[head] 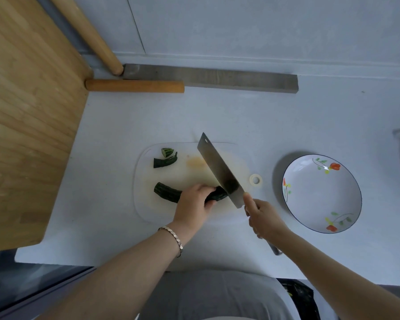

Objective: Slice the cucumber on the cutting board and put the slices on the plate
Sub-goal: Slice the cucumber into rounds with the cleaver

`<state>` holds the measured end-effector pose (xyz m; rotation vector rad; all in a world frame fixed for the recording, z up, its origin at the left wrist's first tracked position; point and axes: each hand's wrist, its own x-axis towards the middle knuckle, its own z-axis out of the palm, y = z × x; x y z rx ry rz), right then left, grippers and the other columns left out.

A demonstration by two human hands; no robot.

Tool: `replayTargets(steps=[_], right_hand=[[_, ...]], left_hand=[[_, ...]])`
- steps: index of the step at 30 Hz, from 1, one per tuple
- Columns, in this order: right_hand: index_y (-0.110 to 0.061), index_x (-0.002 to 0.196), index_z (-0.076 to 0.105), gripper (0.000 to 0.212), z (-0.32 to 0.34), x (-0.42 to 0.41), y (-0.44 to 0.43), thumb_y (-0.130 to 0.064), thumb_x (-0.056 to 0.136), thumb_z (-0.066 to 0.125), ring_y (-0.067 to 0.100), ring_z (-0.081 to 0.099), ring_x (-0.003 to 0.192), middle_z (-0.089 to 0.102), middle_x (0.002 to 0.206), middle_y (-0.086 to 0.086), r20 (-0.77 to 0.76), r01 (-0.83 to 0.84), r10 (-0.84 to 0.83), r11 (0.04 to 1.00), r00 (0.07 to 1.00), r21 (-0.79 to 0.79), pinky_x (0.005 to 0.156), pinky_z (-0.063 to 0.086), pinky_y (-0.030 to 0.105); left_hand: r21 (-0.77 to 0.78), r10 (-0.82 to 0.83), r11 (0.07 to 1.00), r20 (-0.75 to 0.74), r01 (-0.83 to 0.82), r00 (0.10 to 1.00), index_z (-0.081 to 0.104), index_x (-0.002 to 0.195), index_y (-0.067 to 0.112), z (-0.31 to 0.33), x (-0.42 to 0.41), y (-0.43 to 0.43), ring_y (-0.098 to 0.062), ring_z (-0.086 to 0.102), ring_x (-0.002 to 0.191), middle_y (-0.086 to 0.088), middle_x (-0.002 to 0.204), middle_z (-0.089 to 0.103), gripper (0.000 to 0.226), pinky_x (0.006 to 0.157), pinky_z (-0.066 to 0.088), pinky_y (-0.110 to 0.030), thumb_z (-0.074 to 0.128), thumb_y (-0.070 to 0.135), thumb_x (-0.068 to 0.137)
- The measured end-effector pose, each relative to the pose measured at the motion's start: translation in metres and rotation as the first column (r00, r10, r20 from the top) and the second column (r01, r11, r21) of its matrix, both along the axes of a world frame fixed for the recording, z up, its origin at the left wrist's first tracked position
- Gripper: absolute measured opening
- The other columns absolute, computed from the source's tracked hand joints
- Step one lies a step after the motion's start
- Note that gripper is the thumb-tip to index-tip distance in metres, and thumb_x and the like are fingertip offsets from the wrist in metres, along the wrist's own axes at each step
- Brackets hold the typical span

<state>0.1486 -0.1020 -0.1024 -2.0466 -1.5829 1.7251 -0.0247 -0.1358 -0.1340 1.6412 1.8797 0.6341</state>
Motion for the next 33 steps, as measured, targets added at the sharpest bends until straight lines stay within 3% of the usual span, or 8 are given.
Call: replayTargets(steps=[4, 8, 11, 21, 33], right_hand=[[-0.012, 0.072, 0.035, 0.046, 0.015, 0.002, 0.005, -0.052, 0.094, 0.036, 0.013, 0.023, 0.039, 0.029, 0.051, 0.002, -0.058, 0.030, -0.031, 0.999, 0.998, -0.030, 0.042, 0.022, 0.019], [-0.011, 0.069, 0.038, 0.046, 0.029, 0.004, 0.008, -0.050, 0.094, 0.037, 0.016, 0.029, 0.043, 0.035, 0.055, 0.006, -0.007, -0.086, 0.087, 0.994, 0.996, 0.072, 0.051, 0.029, 0.027], [-0.011, 0.069, 0.040, 0.047, 0.033, 0.006, 0.007, -0.050, 0.094, 0.036, 0.018, 0.032, 0.048, 0.038, 0.057, 0.008, 0.038, -0.140, 0.136, 0.985, 0.990, 0.097, 0.057, 0.030, 0.030], [-0.013, 0.068, 0.039, 0.049, 0.031, 0.006, 0.003, -0.056, 0.091, 0.035, 0.020, 0.032, 0.053, 0.038, 0.061, 0.008, 0.098, -0.182, 0.175, 0.981, 0.980, 0.066, 0.060, 0.031, 0.031], [-0.015, 0.062, 0.025, 0.048, 0.006, -0.006, -0.005, -0.049, 0.095, 0.035, 0.019, 0.027, 0.057, 0.030, 0.058, 0.003, 0.151, -0.229, 0.209, 0.965, 0.966, 0.130, 0.055, 0.023, 0.031]], left_hand=[[-0.008, 0.156, 0.988, 0.013, -0.156, 0.988, 0.063, 0.105, 0.004, 0.002, -0.013, 0.007, -0.027, 0.057, 0.092, -0.014, 0.096, 0.066, 0.027, 0.082, 0.048, -0.034, 0.068, 0.008, 0.078], [-0.066, 0.033, 0.997, 0.029, -0.031, 0.999, 0.065, 0.104, 0.003, 0.003, -0.020, 0.014, -0.028, 0.059, 0.095, -0.014, 0.100, 0.068, 0.028, 0.086, 0.050, -0.038, 0.070, 0.008, 0.076], [-0.066, 0.027, 0.998, 0.019, -0.026, 0.999, 0.065, 0.104, 0.003, 0.004, -0.014, 0.015, -0.027, 0.058, 0.097, -0.014, 0.101, 0.068, 0.028, 0.088, 0.047, -0.037, 0.069, 0.008, 0.077], [-0.048, 0.042, 0.998, 0.013, -0.042, 0.999, 0.067, 0.100, 0.003, -0.001, -0.012, 0.014, -0.030, 0.059, 0.093, -0.014, 0.095, 0.068, 0.025, 0.084, 0.050, -0.042, 0.070, 0.005, 0.075], [-0.066, 0.048, 0.997, -0.011, -0.049, 0.999, 0.066, 0.098, 0.004, 0.002, -0.010, 0.013, -0.028, 0.057, 0.094, -0.012, 0.098, 0.066, 0.021, 0.079, 0.047, -0.035, 0.068, 0.006, 0.077]])
